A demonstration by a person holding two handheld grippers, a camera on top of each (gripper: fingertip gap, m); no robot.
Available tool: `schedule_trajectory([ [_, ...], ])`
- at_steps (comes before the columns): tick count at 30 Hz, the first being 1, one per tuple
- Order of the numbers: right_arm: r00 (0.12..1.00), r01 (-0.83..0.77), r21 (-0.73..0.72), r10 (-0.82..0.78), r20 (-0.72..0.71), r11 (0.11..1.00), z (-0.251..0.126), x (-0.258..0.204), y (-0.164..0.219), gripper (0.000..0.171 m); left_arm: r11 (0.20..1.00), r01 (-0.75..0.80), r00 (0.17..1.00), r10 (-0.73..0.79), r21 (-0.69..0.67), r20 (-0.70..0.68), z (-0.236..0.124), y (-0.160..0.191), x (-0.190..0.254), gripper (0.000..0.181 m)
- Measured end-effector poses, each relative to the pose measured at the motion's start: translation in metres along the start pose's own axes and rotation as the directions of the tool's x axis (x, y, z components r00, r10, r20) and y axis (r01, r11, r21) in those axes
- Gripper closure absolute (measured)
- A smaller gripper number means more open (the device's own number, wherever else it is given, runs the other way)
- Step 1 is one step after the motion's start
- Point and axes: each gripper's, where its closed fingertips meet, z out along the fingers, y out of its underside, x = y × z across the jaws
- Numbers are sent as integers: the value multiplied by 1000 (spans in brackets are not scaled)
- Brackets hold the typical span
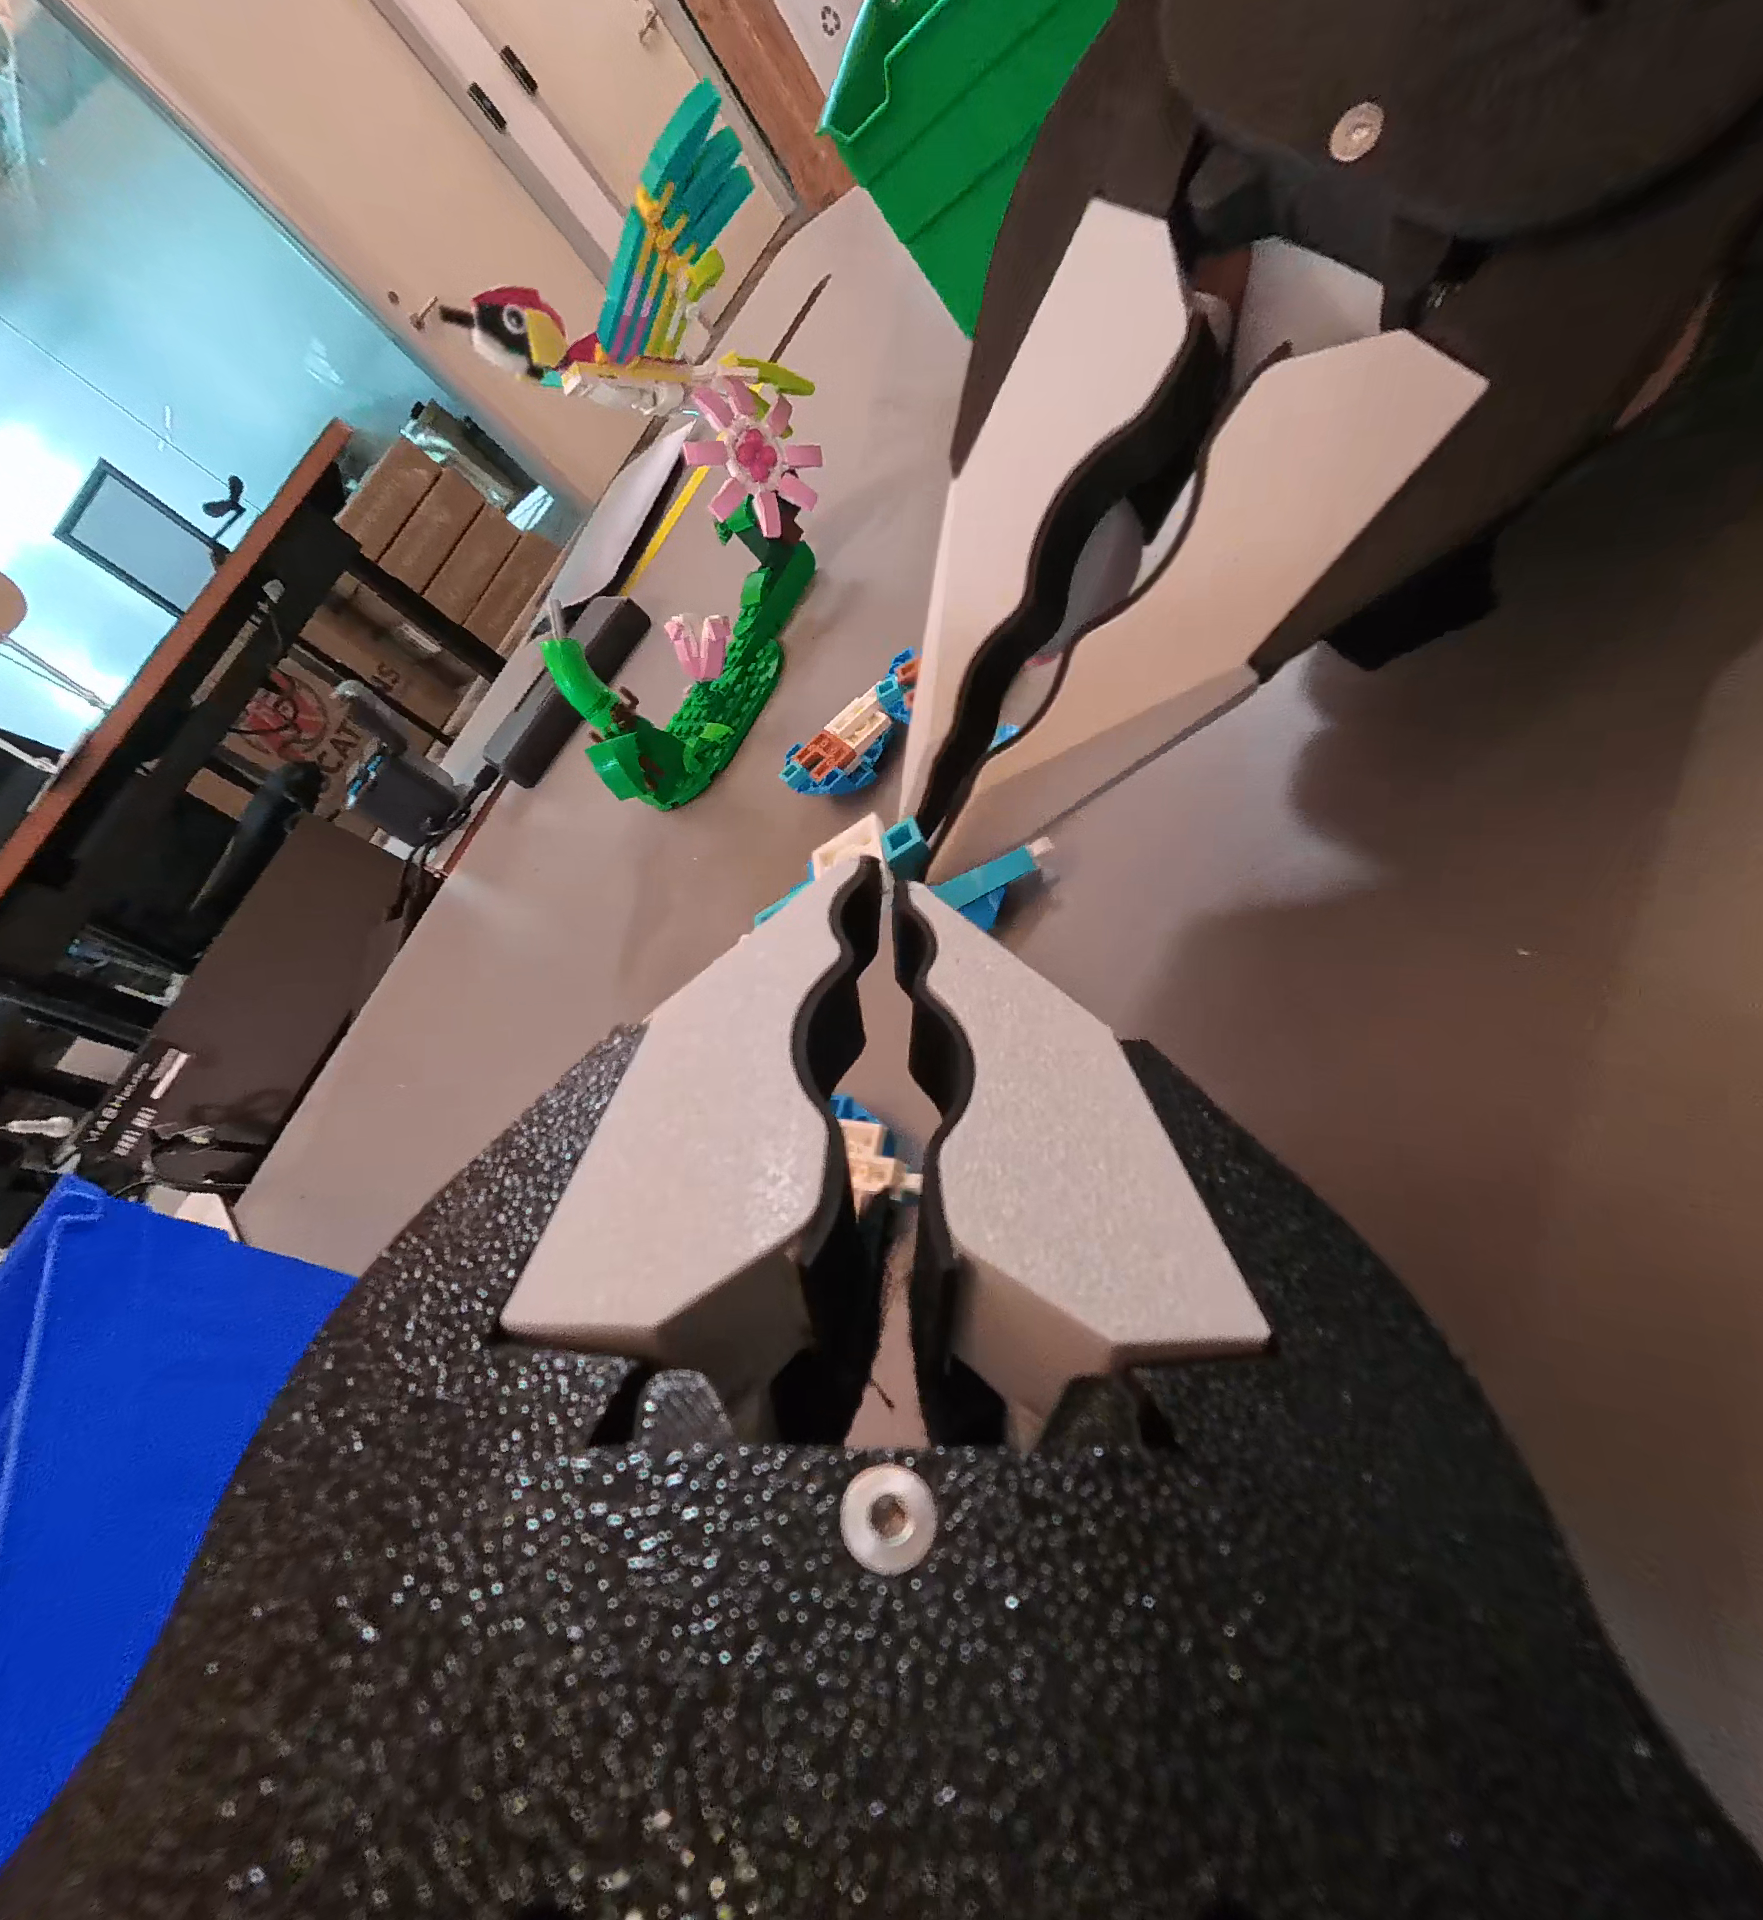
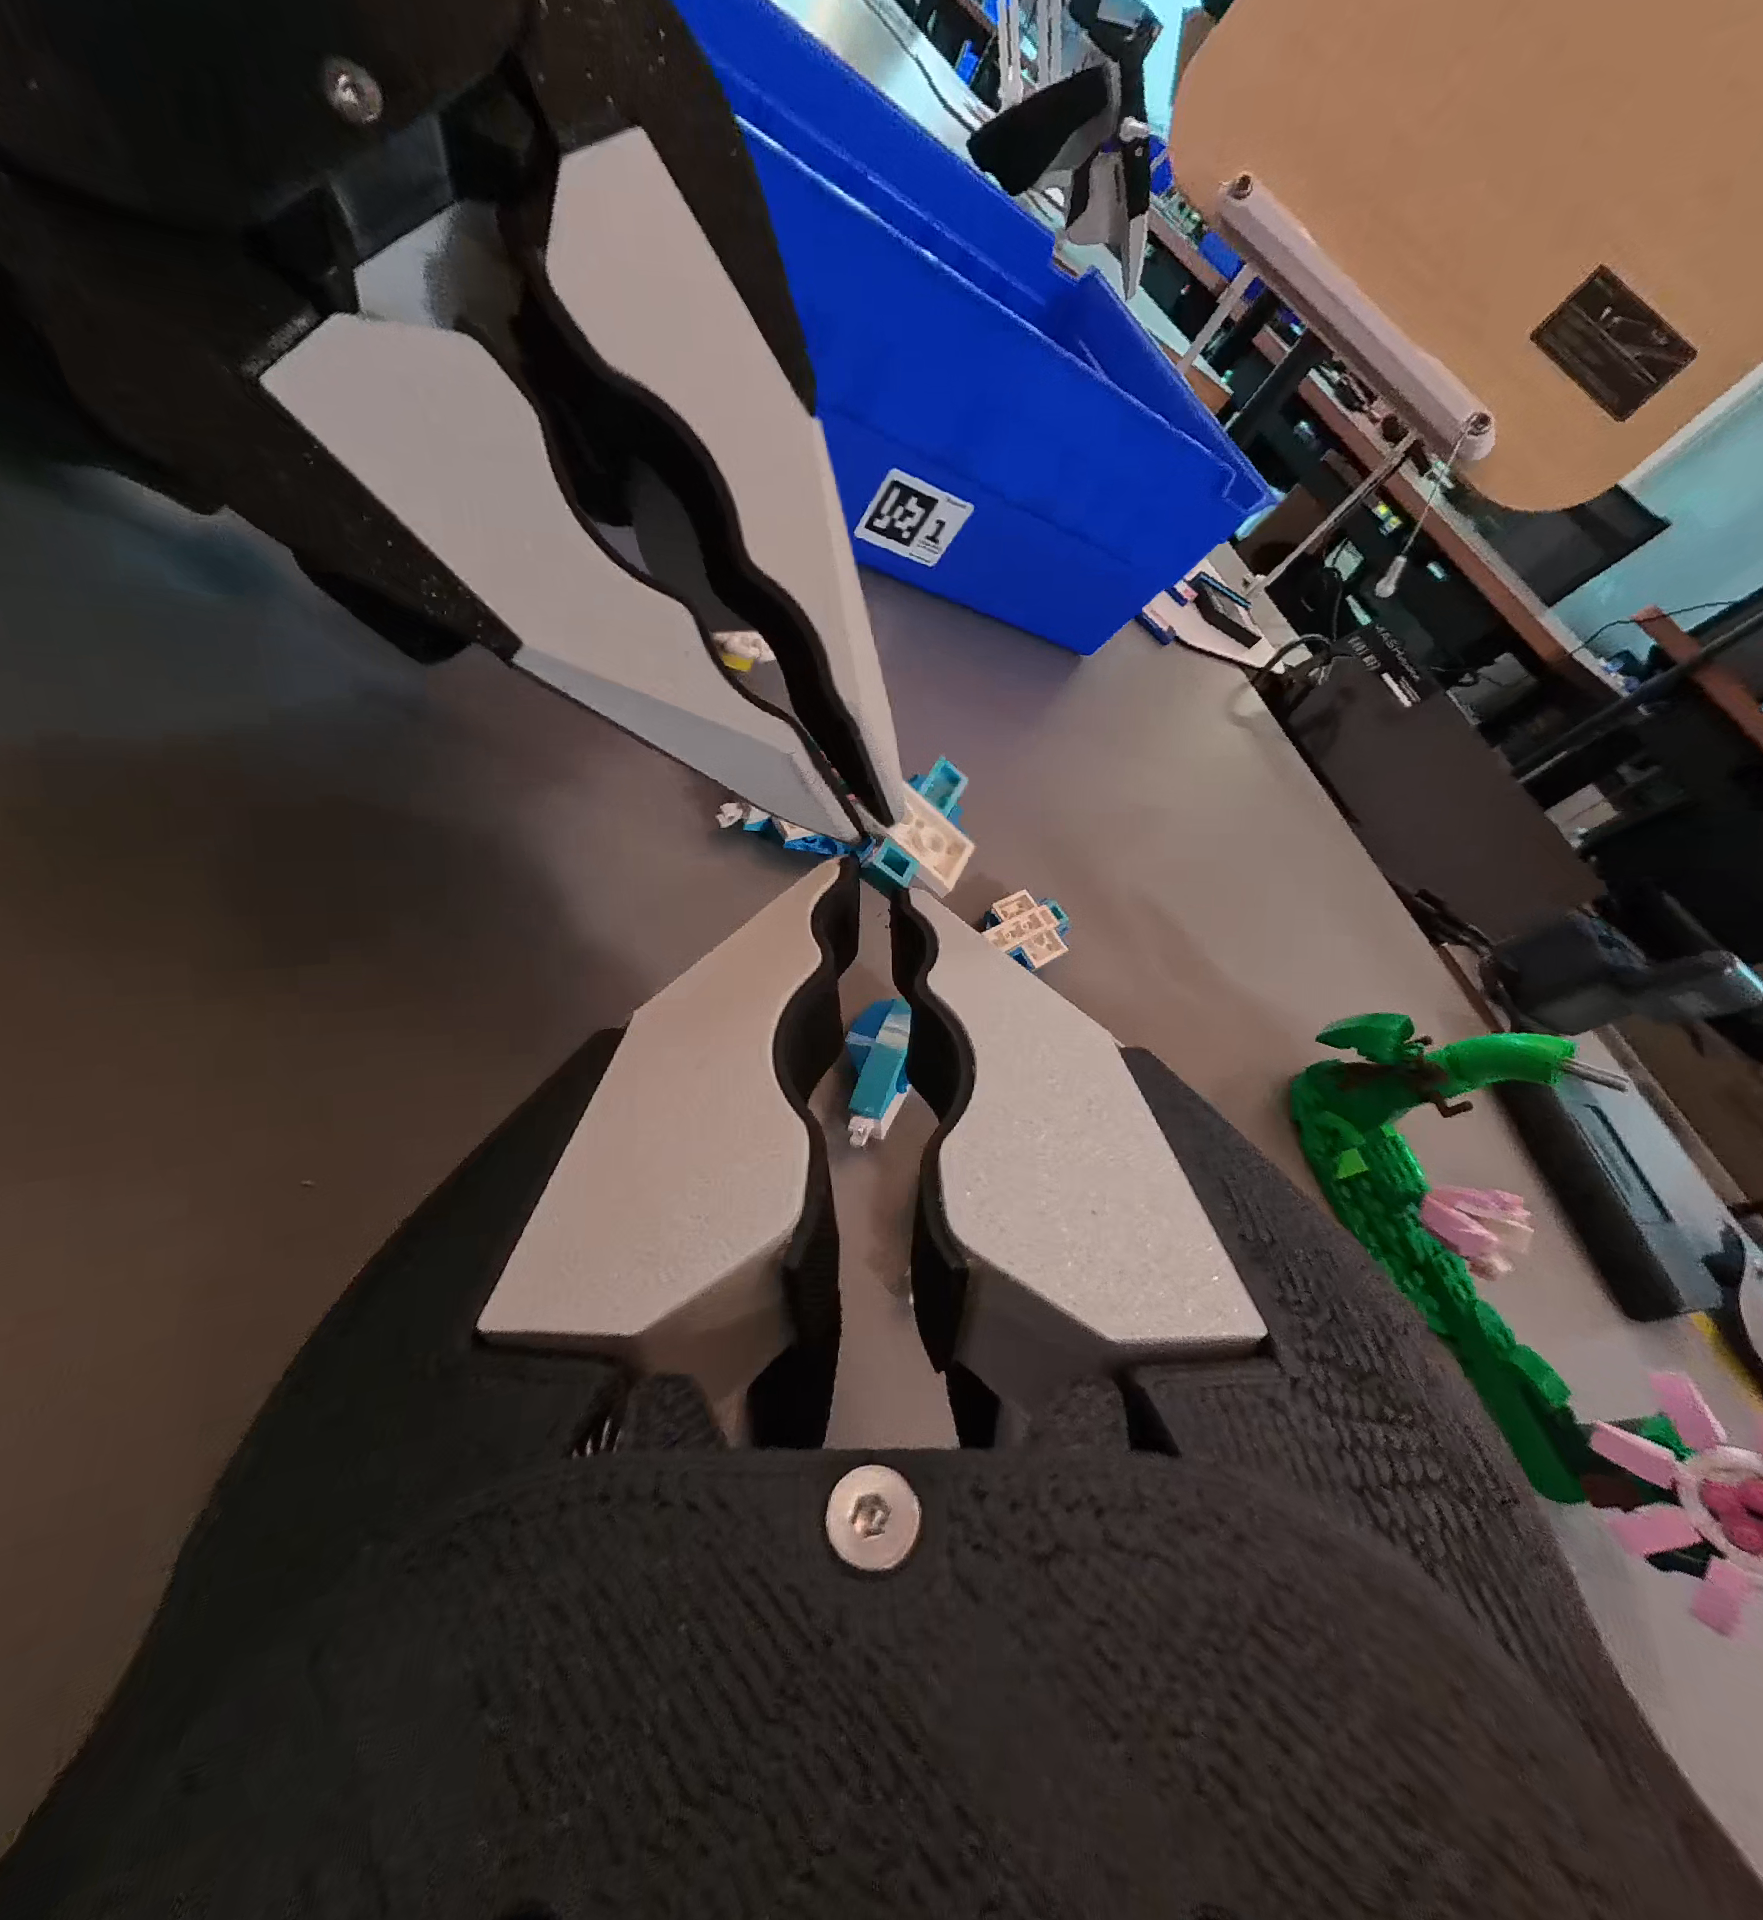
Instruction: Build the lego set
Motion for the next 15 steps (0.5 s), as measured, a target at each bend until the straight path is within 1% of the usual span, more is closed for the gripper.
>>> schedule_trajectory([
  [3, 1000, 0, 26, 1, -22, 1000, -2, 3, -4, 166, 1000, 28, 1000, -28, 5, -2, 0, -2, -2, 181],
  [4, 998, 42, 27, -41, -51, 999, -3, 4, -5, 165, 999, 40, 999, -41, -4, -11, 0, -2, -3, 181],
  [5, 987, 124, 14, -122, -106, 992, -4, 7, -5, 166, 999, 36, 999, -37, -21, -16, -1, 0, -5, 181],
  [6, 962, 217, 10, -212, -174, 976, -6, 10, -9, 159, 999, 18, 1000, -19, -38, -22, -2, 2, -5, 181],
  [7, 941, 288, 2, -283, -188, 958, -6, 7, -11, 151, 999, 8, 1000, -9, -47, -26, -3, 4, -5, 181],
  [9, 906, 374, -41, -374, -200, 927, -4, 4, -9, 145, 998, -9, 999, 6, -54, -47, -3, 5, -2, 181],
  [12, 861, 464, -102, -475, -183, 880, 1, -2, -2, 153, 999, -14, 997, 11, -43, -70, -3, 2, 3, 181],
  [13, 844, 490, -113, -503, -187, 864, 1, -3, -3, 160, 999, -8, 997, 5, -39, -77, -3, 1, 4, 181],
  [15, 819, 527, -138, -544, -181, 839, 1, -4, -2, 162, 999, 9, 996, -12, -39, -91, -3, 2, 6, 181],
])
